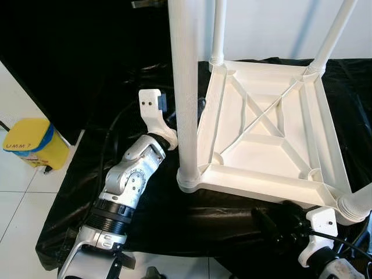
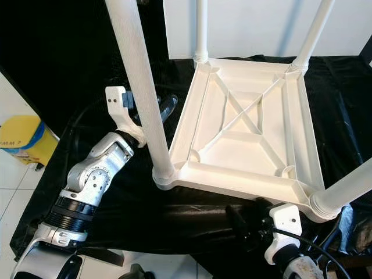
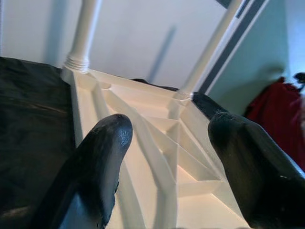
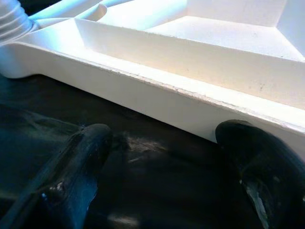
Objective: Building children table
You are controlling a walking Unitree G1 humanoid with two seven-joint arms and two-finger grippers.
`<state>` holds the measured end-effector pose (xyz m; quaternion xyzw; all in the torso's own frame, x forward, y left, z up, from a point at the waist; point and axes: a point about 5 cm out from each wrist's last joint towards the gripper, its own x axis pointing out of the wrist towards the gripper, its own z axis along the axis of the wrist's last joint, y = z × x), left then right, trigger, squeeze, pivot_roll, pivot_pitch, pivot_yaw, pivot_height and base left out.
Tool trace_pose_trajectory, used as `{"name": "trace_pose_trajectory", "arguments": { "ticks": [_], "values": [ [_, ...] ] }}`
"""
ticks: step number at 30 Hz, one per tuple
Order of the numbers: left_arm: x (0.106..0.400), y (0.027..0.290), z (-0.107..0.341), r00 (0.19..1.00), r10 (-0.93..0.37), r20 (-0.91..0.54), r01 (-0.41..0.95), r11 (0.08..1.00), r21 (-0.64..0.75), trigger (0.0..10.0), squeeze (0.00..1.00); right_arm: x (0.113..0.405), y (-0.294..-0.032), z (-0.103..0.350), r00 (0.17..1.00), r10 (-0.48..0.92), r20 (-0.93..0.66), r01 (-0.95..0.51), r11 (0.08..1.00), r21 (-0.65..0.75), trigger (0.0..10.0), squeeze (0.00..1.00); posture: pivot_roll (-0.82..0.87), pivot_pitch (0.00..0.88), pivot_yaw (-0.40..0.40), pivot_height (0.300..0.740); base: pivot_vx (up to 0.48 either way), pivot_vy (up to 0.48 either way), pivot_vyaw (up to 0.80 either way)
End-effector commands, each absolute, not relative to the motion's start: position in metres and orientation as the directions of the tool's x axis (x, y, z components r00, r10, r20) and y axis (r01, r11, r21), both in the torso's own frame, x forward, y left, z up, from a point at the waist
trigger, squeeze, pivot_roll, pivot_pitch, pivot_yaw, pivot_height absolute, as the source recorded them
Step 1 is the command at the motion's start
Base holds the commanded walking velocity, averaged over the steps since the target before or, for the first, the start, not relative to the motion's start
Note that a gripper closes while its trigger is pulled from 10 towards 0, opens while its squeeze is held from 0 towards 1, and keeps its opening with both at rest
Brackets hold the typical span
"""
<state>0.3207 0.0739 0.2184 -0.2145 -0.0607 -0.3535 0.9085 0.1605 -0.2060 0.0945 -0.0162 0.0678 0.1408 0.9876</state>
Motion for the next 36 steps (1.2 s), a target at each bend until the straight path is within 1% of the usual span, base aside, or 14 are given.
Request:
{"name": "trace_pose_trajectory", "arguments": {
  "ticks": [1,3,6,7,9,10,12,13,21,24,25,26,29,36],
  "values": [
    [0.286,0.056,0.229,0.174,-0.889,0.423,0.983,0.128,-0.135,10.0,0.00,0.159,-0.220,0.090,0.964,0.206,-0.165,-0.215,0.976,-0.036,10.0,0.00,-0.21,0.086,0.027,0.740,0.000,0.000,0.00],
    [0.284,0.057,0.229,0.159,-0.891,0.426,0.984,0.108,-0.140,10.0,0.00,0.158,-0.221,0.089,0.964,0.201,-0.173,-0.211,0.977,-0.043,10.0,0.00,-0.21,0.085,0.026,0.740,0.000,0.000,0.00],
    [0.276,0.056,0.230,0.097,-0.899,0.427,0.989,0.037,-0.145,10.0,0.00,0.158,-0.225,0.084,0.965,0.178,-0.195,-0.193,0.979,-0.060,10.0,0.00,-0.21,0.083,0.026,0.740,0.000,0.000,0.00],
    [0.276,0.056,0.230,0.097,-0.899,0.427,0.989,0.037,-0.145,10.0,0.00,0.158,-0.225,0.084,0.965,0.178,-0.195,-0.193,0.979,-0.060,10.0,0.00,-0.21,0.083,0.026,0.740,0.000,0.000,0.00],
    [0.270,0.056,0.231,0.058,-0.895,0.443,0.987,-0.015,-0.159,10.0,0.00,0.160,-0.227,0.081,0.966,0.162,-0.203,-0.182,0.980,-0.084,10.0,0.00,-0.21,0.082,0.027,0.740,0.000,0.000,0.00],
    [0.270,0.056,0.231,0.058,-0.895,0.443,0.987,-0.015,-0.159,10.0,0.00,0.160,-0.227,0.081,0.966,0.162,-0.203,-0.182,0.980,-0.084,10.0,0.00,-0.21,0.082,0.027,0.740,0.000,0.000,0.00],
    [0.263,0.056,0.236,0.022,-0.880,0.474,0.981,-0.073,-0.182,10.0,0.00,0.166,-0.228,0.079,0.967,0.156,-0.200,-0.181,0.977,-0.116,10.0,0.00,-0.21,0.082,0.031,0.740,0.000,0.000,0.00],
    [0.263,0.056,0.236,0.022,-0.880,0.474,0.981,-0.073,-0.182,10.0,0.00,0.166,-0.228,0.079,0.967,0.156,-0.200,-0.181,0.977,-0.116,10.0,0.00,-0.21,0.082,0.031,0.740,0.000,0.000,0.00],
    [0.246,0.055,0.243,-0.070,-0.855,0.514,0.959,-0.199,-0.200,10.0,0.00,0.183,-0.223,0.083,0.977,0.158,-0.144,-0.181,0.970,-0.162,10.0,0.00,-0.20,0.082,0.031,0.740,0.000,0.000,0.00],
    [0.235,0.050,0.245,-0.119,-0.832,0.541,0.939,-0.272,-0.212,10.0,0.00,0.194,-0.222,0.087,0.982,0.155,-0.107,-0.173,0.967,-0.189,10.0,0.00,-0.20,0.078,0.034,0.740,0.000,0.000,0.00],
    [0.235,0.050,0.245,-0.119,-0.832,0.541,0.939,-0.272,-0.212,10.0,0.00,0.194,-0.222,0.087,0.982,0.155,-0.107,-0.173,0.967,-0.189,10.0,0.00,-0.20,0.078,0.034,0.740,0.000,0.000,0.00],
    [0.230,0.048,0.247,-0.144,-0.816,0.560,0.926,-0.310,-0.214,10.0,0.00,0.198,-0.221,0.088,0.983,0.157,-0.097,-0.173,0.967,-0.188,10.0,0.00,-0.20,0.075,0.034,0.740,0.000,0.000,0.00],
    [0.228,0.047,0.248,-0.153,-0.810,0.567,0.921,-0.325,-0.216,10.0,0.00,0.200,-0.221,0.088,0.983,0.159,-0.093,-0.174,0.966,-0.189,10.0,0.00,-0.20,0.075,0.034,0.740,0.000,0.000,0.00],
    [0.217,0.036,0.254,-0.215,-0.773,0.596,0.886,-0.411,-0.214,10.0,0.00,0.216,-0.212,0.088,0.974,0.215,-0.070,-0.224,0.960,-0.169,10.0,0.00,-0.19,0.062,0.041,0.740,0.000,0.000,0.00]
  ]
}}
